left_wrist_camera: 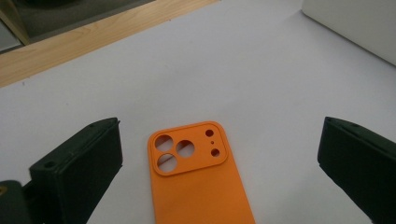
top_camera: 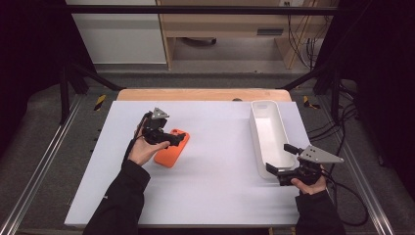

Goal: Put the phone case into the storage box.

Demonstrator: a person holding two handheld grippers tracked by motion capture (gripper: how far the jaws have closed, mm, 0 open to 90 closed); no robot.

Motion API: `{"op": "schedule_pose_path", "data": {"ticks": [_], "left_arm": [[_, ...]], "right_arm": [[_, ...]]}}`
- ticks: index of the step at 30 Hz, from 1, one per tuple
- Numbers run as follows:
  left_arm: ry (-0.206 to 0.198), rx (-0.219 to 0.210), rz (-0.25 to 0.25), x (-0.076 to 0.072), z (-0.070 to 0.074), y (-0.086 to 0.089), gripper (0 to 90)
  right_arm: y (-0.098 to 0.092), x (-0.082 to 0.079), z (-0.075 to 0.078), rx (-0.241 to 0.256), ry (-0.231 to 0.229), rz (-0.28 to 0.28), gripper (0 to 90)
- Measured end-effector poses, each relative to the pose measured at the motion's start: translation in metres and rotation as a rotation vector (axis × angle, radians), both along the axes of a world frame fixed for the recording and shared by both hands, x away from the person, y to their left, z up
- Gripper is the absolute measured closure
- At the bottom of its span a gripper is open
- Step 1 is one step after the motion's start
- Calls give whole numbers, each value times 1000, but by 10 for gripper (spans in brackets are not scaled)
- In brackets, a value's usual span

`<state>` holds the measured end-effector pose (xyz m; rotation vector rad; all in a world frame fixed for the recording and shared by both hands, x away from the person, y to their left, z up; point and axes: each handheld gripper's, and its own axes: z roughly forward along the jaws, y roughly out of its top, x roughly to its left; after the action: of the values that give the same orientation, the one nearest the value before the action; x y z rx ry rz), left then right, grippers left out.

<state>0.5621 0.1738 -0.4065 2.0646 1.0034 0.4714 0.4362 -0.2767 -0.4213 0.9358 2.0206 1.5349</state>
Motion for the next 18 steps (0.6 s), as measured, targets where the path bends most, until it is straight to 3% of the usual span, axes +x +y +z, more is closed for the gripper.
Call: {"op": "schedule_pose_path", "data": {"ticks": [9,15,18], "left_arm": [[30,17,10,3,-14,-1,0],[58,53,19,4,-20,-4,0],[67,46,20,4,-25,-4,0]], "right_arm": [[0,0,0,-1,1,1,4],[0,0,0,0,2,1,4],[0,0,0,0,5,1,4]]}}
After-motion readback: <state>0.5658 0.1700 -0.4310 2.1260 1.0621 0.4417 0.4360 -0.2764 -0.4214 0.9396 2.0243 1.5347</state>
